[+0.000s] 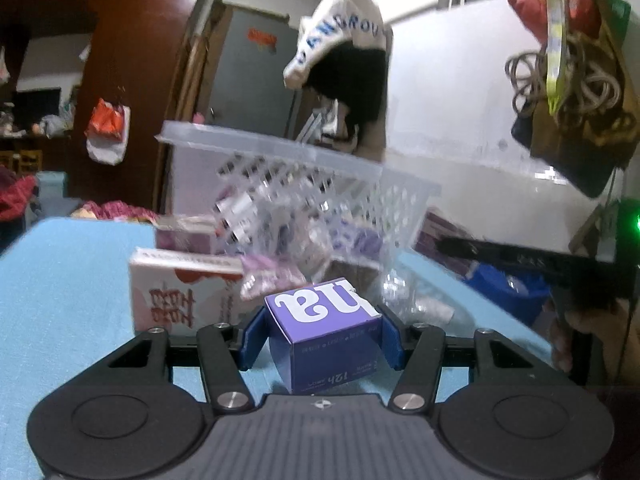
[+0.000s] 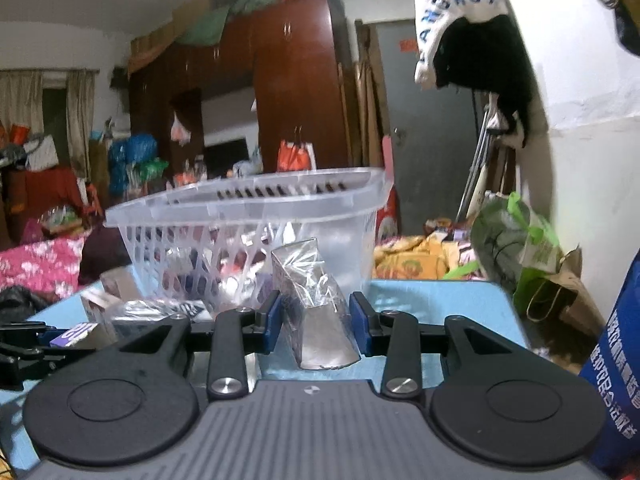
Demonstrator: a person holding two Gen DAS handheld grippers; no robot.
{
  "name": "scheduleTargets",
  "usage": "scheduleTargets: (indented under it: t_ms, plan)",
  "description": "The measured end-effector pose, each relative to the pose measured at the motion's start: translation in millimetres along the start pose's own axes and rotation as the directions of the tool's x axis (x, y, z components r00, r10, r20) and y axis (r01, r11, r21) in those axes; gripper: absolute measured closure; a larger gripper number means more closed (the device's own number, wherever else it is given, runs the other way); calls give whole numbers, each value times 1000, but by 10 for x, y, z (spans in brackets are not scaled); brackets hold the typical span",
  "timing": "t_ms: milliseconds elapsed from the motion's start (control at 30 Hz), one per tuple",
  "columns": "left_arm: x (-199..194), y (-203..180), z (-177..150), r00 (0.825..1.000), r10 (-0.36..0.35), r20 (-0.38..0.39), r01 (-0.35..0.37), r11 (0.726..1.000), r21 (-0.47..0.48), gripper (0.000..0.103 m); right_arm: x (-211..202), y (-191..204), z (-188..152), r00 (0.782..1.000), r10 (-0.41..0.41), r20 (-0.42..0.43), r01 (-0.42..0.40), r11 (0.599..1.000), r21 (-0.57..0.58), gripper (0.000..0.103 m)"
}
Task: Organize objects
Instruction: 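Lift both items over the white basket and open both tools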
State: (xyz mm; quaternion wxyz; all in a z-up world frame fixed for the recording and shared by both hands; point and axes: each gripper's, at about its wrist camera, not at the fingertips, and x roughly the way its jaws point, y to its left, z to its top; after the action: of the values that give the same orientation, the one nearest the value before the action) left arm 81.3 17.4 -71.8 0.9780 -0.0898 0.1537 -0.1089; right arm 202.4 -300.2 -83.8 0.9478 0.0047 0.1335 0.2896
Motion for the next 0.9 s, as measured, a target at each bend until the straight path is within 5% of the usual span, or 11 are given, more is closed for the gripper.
scheduleTargets:
  t_ms: [167, 267, 433, 567, 633, 700, 800, 900]
  plan:
    - [-285, -9, 173, 996, -24, 88, 24, 1000, -2, 42, -375, 97, 159, 998, 9, 61, -10, 1000, 13, 63]
    - [-365, 2, 544, 990, 5, 139, -9, 1000, 25, 42, -494, 171, 470, 993, 27, 111, -27, 1000, 7, 63]
    - [-14, 80, 1353, 988, 13, 151, -20, 999, 46, 42, -78, 323, 987, 996, 67, 58, -65, 997, -39, 63]
    - [512, 98, 1751, 995, 55, 86, -59, 997, 52, 37, 408, 418, 1253, 999, 35, 11, -34, 996, -83, 62]
    - [812, 160, 1799, 995, 95, -3, -95, 995, 43, 22, 620, 425, 1281, 999, 25, -24, -27, 995, -96, 54]
    - [919, 222, 1726, 995, 94, -41, -93, 995, 23, 21, 653, 428, 1217, 1000, -3, -24, 0, 994, -105, 18]
    - [693, 268, 1561, 994, 105, 7, -105, 994, 16, 18, 369, 417, 1034, 1000, -6, 14, 8, 993, -121, 4]
    - [231, 306, 1322, 992, 82, 94, -80, 997, -21, 1, -31, 362, 715, 999, -27, 42, 31, 994, -106, 0]
